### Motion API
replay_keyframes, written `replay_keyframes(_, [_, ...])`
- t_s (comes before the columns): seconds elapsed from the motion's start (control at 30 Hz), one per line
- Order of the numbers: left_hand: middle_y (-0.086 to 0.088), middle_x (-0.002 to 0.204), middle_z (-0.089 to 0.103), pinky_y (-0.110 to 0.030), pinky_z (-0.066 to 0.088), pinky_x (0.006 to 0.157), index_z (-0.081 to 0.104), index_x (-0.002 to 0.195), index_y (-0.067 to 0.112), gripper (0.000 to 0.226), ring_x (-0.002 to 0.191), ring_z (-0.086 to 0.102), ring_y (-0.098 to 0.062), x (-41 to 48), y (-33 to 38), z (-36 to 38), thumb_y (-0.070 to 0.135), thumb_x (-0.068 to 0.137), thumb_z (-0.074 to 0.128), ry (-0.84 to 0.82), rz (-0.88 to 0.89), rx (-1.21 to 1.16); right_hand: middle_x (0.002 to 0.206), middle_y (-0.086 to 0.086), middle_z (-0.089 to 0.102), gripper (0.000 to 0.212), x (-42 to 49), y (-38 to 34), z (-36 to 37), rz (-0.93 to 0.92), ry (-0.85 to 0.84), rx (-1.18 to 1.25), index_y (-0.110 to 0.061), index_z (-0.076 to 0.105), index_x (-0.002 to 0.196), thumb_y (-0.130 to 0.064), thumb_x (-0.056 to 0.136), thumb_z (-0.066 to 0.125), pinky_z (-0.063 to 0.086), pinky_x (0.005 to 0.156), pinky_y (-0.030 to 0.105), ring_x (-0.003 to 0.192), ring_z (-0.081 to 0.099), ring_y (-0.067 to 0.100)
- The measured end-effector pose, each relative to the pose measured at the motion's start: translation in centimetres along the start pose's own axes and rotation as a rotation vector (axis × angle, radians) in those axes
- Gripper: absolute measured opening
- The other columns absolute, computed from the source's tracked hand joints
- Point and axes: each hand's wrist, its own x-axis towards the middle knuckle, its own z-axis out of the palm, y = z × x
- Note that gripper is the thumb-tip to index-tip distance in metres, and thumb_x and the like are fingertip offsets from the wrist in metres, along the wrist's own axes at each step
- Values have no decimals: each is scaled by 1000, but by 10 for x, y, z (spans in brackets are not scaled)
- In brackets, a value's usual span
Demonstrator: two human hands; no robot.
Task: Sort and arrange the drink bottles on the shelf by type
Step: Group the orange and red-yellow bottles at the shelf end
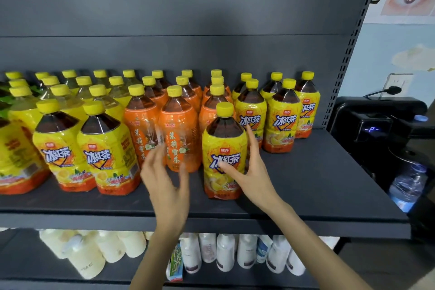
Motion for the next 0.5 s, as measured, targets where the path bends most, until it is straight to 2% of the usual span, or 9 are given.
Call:
replay_keyframes(0.07, [-31,139,30,-18,11,112,32,137,-6,61,130,23,-32,11,-17,-8,5,86,64,129,24,100,154,-17,23,95,0,0,0,8,-8,-11,-53,4,144,-53,76,71,35,111,45,138,30,5])
replay_keyframes(0.13, [-36,142,21,-32,6,115,24,140,-10,73,134,15,-39,20,-35,-16,5,83,68,200,-37,170,153,-16,25,94,0,-1,1,15,-12,-8,-52,4,144,-51,78,70,37,110,44,137,33,4])
replay_keyframes(0.2, [-36,145,16,-43,9,114,18,142,-12,84,135,15,-46,27,-51,-25,12,82,72,228,-104,212,151,-15,29,93,-1,-2,1,32,-20,3,-51,4,144,-49,78,69,39,109,40,133,37,1])
replay_keyframes(0.23, [-35,146,16,-42,10,114,16,142,-12,89,136,16,-47,31,-58,-30,15,81,74,227,-123,216,150,-15,31,94,-1,-3,1,48,-34,8,-50,2,143,-48,77,68,39,108,38,131,39,0])
replay_keyframes(0.33, [-32,147,19,-27,6,113,15,144,-11,94,137,17,-44,42,-71,-39,13,77,77,174,-192,148,146,-13,35,98,-1,-4,1,92,-90,16,-51,-4,140,-46,74,69,42,106,31,126,44,-2])
replay_keyframes(0.43, [-30,148,20,-35,12,113,16,144,-9,94,137,18,-41,45,-80,-42,10,75,78,147,-205,154,142,-14,38,98,1,-4,0,101,-93,10,-51,-1,137,-45,71,70,43,103,27,122,47,-2])
replay_keyframes(0.5, [-28,148,22,-38,13,113,16,144,-9,97,138,19,-40,48,-82,-43,13,74,80,149,-246,135,142,-14,39,98,2,-4,0,91,-85,6,-51,0,139,-46,71,71,44,104,33,123,47,1])
